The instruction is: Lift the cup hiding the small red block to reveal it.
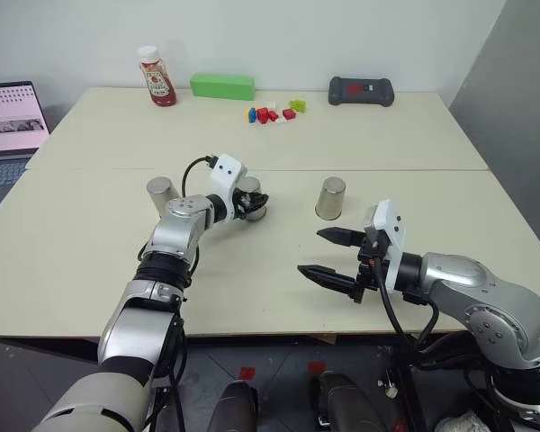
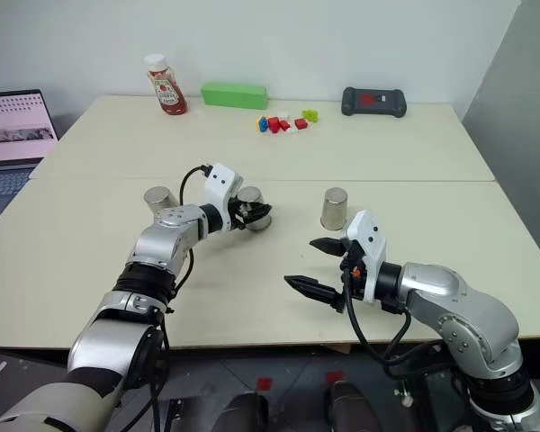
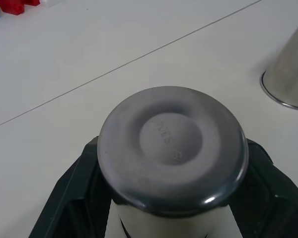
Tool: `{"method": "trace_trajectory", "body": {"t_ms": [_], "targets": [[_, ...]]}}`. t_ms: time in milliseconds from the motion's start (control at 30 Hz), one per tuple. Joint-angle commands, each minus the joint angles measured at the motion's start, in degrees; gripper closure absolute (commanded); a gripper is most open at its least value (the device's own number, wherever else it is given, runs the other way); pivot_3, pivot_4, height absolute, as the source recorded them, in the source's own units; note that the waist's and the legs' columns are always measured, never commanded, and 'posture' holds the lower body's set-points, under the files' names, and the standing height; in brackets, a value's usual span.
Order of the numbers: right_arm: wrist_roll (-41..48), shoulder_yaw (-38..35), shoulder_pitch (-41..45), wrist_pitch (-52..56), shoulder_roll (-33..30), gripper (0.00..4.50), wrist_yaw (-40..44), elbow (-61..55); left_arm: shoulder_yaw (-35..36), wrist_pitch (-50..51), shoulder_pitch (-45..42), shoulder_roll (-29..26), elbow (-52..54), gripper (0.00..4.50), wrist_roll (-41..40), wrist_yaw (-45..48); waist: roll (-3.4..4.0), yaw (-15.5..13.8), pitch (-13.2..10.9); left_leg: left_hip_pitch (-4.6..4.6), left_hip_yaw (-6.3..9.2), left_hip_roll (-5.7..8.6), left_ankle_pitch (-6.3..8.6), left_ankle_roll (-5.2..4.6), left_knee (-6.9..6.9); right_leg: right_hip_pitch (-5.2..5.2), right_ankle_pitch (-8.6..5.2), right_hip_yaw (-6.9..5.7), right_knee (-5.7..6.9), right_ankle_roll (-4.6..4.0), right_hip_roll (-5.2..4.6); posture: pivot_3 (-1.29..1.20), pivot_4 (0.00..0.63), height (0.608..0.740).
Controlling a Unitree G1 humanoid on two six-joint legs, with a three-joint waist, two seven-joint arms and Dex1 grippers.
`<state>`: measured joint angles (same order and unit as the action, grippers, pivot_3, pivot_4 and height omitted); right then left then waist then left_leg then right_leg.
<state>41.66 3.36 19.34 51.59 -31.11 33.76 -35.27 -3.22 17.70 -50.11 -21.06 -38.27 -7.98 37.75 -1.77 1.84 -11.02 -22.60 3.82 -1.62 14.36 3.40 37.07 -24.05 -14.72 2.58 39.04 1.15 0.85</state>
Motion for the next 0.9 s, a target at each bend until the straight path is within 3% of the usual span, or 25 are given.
{"method": "trace_trajectory", "body": {"t_ms": [33,400,900], "targets": [[0.5,-0.5,1.1,-1.2,-0.5,0.00,0.7,-1.5,1.7,-1.6,0.2,-0.5,7.5,1.79,-1.9,2.2,0.00,0.0,0.0,0.00,0.00,0.00,0.00,0.00,0.00,0.00,0.00,0.00,0.00,0.00,0.00,0.00,0.150,0.740],[0.5,-0.5,0.9,-2.9,0.5,0.00,1.0,-0.9,4.3,8.9,6.3,-7.5,25.0,1.79,0.2,-3.4,0.00,0.1,0.0,0.04,0.05,-0.03,0.00,0.00,-0.01,0.01,0.00,-0.02,0.04,0.00,0.01,0.00,0.150,0.740],[-0.2,0.1,2.7,-3.7,-0.8,0.00,2.9,1.2,6.6,9.5,7.4,-5.7,13.6,1.79,1.2,-10.0,0.01,-0.1,0.0,-0.03,0.10,-0.01,0.00,0.01,0.03,0.01,0.04,-0.09,0.00,-0.07,-0.01,0.00,0.150,0.740]]}}
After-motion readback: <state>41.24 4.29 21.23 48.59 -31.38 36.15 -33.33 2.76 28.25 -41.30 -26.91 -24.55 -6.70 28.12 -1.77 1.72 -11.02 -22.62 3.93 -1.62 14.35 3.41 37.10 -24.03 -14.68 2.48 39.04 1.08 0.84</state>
